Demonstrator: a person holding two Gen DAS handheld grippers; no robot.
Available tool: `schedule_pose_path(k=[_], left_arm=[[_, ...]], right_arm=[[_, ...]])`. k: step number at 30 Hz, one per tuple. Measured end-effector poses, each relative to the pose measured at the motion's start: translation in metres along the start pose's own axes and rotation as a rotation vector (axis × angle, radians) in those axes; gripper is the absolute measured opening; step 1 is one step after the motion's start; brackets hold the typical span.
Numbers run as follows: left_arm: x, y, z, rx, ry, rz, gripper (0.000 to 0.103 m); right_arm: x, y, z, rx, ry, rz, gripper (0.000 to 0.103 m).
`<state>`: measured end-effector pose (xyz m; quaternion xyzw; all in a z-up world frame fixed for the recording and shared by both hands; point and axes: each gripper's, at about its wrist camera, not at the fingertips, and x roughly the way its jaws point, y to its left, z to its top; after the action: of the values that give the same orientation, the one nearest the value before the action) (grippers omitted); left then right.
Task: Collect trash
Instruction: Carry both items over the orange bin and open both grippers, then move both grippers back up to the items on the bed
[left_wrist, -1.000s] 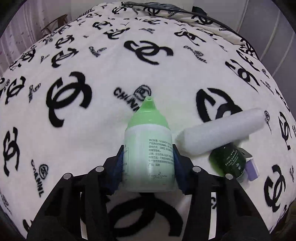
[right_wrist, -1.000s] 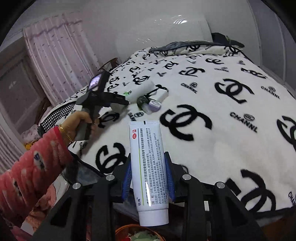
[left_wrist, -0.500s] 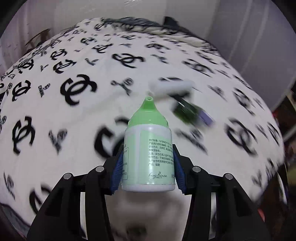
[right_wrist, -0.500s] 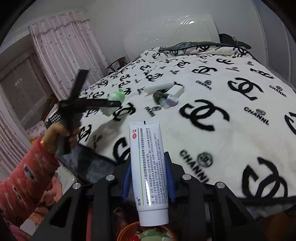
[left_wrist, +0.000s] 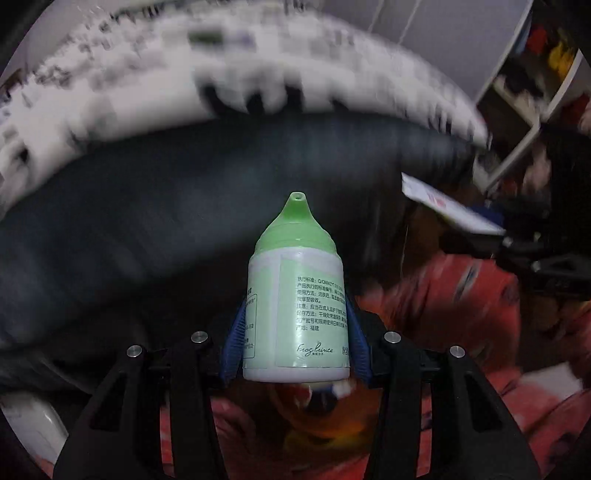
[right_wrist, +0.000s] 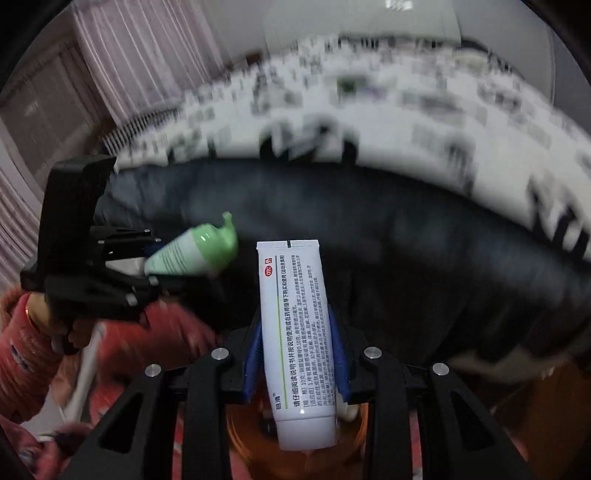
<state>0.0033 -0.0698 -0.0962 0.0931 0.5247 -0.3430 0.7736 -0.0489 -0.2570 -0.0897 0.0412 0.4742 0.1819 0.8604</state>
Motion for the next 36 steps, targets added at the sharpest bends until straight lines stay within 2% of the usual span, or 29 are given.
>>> schedule_pose_path(k=[2,6,8,10,12,17,18,20,22,29,36], left_arm=[[0.043,-0.005,-0.023,-0.030,0.101,-0.034,0.047],[0.122,-0.009,-0.055,-0.084,0.321,-0.043,0.047],[0.161,-0.010,-0.070,-0.087,0.448,-0.013,0.047],[0.185,-0.008,-0.078,-0.090,0.526,0.006,0.047],[0.201,-0.006,-0.080,-0.093,0.568,0.010,0.047],[0.215,0.000,-0.084,-0.119,0.601,0.016,0.047],[0.215,0.001,-0.085,-0.129,0.602,0.017,0.047],[0.212,0.007,-0.089,-0.175,0.591,0.011,0.061],[0.208,0.009,-0.091,-0.201,0.566,-0.005,0.066],[0.195,0.004,-0.088,-0.197,0.512,0.000,0.067],[0.173,0.001,-0.082,-0.190,0.412,0.010,0.067]], right_arm=[[0.035,-0.003,-0.025,0.031,0.097,-0.021,0.032],[0.102,-0.018,-0.068,0.130,0.305,-0.038,0.032],[0.126,-0.023,-0.081,0.156,0.378,-0.060,0.032],[0.151,-0.031,-0.092,0.205,0.458,-0.056,0.032],[0.163,-0.037,-0.093,0.233,0.489,-0.052,0.032],[0.186,-0.043,-0.097,0.249,0.527,-0.111,0.034],[0.188,-0.045,-0.099,0.262,0.537,-0.108,0.046],[0.188,-0.050,-0.100,0.289,0.536,-0.107,0.058],[0.185,-0.053,-0.097,0.303,0.521,-0.102,0.059],[0.176,-0.058,-0.096,0.332,0.482,-0.109,0.062],[0.172,-0.059,-0.094,0.344,0.452,-0.106,0.063]])
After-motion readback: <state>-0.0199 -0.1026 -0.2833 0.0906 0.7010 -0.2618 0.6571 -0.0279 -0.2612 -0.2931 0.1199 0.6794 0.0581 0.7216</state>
